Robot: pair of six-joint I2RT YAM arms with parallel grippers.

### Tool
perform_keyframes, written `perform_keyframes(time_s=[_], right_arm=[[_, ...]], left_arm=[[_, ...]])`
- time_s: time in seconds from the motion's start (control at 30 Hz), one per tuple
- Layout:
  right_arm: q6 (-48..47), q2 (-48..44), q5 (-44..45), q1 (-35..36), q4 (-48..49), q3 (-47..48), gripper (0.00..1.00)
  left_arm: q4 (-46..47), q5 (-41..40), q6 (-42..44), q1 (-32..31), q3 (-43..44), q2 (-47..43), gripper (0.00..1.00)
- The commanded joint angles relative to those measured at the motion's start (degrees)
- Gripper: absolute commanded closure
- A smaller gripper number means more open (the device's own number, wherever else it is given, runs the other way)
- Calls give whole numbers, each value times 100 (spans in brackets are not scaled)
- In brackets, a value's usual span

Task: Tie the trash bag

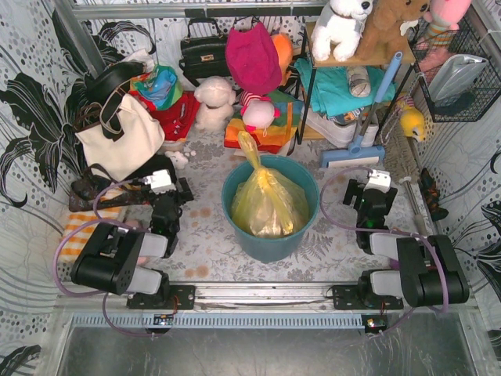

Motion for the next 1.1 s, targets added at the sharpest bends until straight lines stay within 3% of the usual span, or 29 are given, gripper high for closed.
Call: perform_keyframes(time_s=[0.0, 0.07, 0.23, 0.33, 0.43, 0.47, 1.07], right_arm=[[-289, 444, -620, -52, 945, 296, 3], [-467, 600, -698, -51, 1078, 362, 3], [-745, 1256, -1012, -86, 2570, 1, 3], [-648, 1275, -1138, -163, 2511, -2, 3], [-754, 1666, -1302, -193, 3081, -66, 3], [-689, 1545, -1321, -196, 2660, -8, 3], [-720, 1616, -1206, -229, 2923, -38, 3]], left_arm=[[1630, 986, 246, 221, -303, 192, 2], [2285, 1407, 470, 239, -436, 559, 2], [1782, 1408, 350, 300, -259, 470, 2], [1613, 1251, 269, 322, -193, 467, 2], [1520, 1191, 230, 327, -150, 455, 2], [1455, 1166, 206, 334, -101, 466, 2], [1141, 1214, 100, 436, 39, 461, 2]])
